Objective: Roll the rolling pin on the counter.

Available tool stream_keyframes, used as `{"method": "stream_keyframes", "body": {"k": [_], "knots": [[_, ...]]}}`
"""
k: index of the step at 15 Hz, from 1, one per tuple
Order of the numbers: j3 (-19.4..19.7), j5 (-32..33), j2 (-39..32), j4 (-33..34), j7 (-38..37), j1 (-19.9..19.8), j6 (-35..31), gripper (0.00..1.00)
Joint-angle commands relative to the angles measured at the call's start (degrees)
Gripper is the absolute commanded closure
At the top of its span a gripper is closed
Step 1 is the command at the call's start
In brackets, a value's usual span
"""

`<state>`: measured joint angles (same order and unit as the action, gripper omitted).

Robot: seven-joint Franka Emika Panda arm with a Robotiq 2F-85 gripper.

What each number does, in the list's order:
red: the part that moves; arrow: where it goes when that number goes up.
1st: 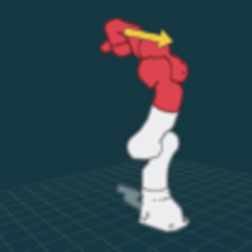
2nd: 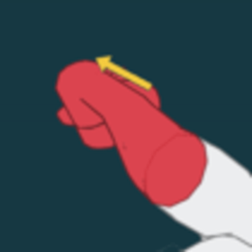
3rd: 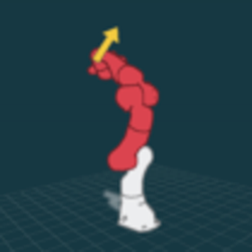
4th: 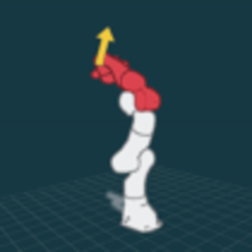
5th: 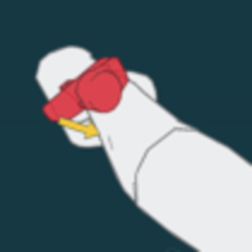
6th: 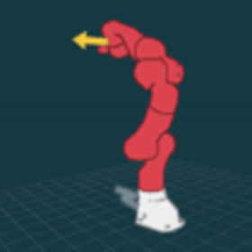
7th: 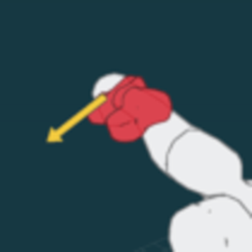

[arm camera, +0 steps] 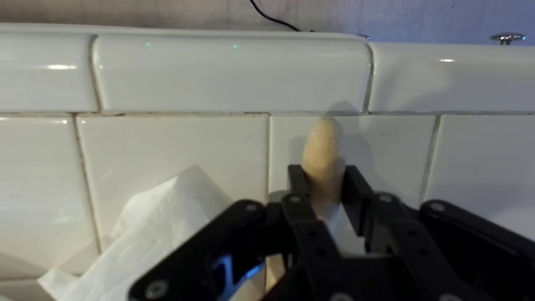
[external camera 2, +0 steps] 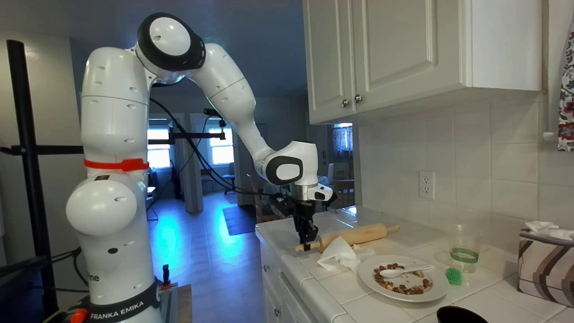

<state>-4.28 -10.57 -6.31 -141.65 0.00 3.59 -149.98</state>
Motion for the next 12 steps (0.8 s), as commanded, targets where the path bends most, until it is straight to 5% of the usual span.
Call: {"method": "stream_keyframes", "body": {"k": [1,3,4,5,7,10,12], "knots": [[0.3,1.2,0.3,1.0,3.6,-0.8,0.8,0.93],[0.2,0.9,0.3,1.1,4.7,-0.9,1.2,0.93],[0.2,0.9,0.6,1.0,4.8,-0.9,1.5,0.48],[0.1,0.8,1.1,0.9,4.5,-0.8,1.8,0.46],[0.0,1.3,4.0,0.7,2.1,-0.3,5.0,0.27],[-0.5,0.5,11.0,0.9,-5.0,0.8,17.1,0.00],[-1.5,1.3,18.1,0.8,-13.0,1.4,25.7,0.00]]}}
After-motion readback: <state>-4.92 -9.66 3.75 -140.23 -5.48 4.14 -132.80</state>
